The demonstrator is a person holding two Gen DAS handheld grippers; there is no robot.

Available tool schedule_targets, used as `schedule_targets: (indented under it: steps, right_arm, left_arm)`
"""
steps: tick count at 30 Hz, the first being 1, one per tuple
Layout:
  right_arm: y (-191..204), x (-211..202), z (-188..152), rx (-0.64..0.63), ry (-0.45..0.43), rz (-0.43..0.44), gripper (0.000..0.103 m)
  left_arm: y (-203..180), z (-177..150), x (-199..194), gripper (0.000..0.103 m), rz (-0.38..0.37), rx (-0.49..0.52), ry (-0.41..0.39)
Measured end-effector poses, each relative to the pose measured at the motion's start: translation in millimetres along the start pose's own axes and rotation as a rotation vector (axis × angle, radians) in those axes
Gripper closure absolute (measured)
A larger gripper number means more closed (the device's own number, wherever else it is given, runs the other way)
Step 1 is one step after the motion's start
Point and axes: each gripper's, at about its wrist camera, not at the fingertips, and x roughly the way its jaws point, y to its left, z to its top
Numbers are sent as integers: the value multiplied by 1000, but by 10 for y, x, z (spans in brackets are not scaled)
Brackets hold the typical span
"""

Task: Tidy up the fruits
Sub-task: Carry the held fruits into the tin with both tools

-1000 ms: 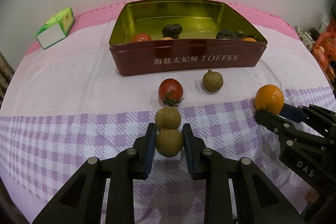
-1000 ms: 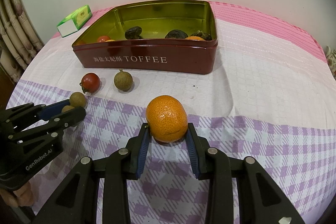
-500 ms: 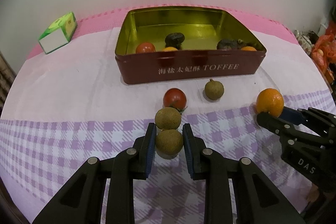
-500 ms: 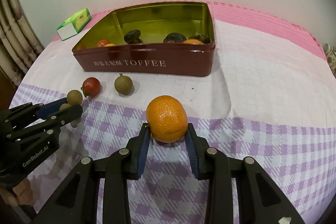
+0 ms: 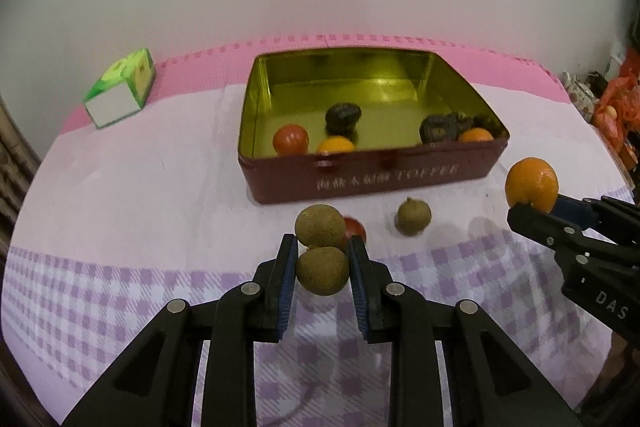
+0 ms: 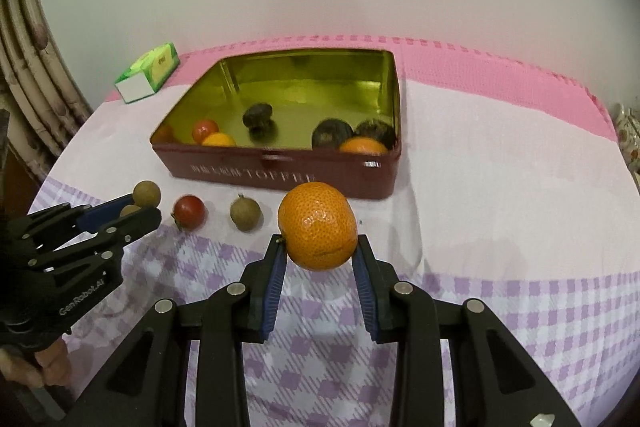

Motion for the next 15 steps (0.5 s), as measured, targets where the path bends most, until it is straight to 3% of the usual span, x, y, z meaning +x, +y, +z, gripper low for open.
schedule_targets:
  steps: [15]
  right_arm:
    - [-16, 31, 580, -59, -45, -15, 72]
  left_arm:
    - [160, 559, 61, 76, 4, -24, -42]
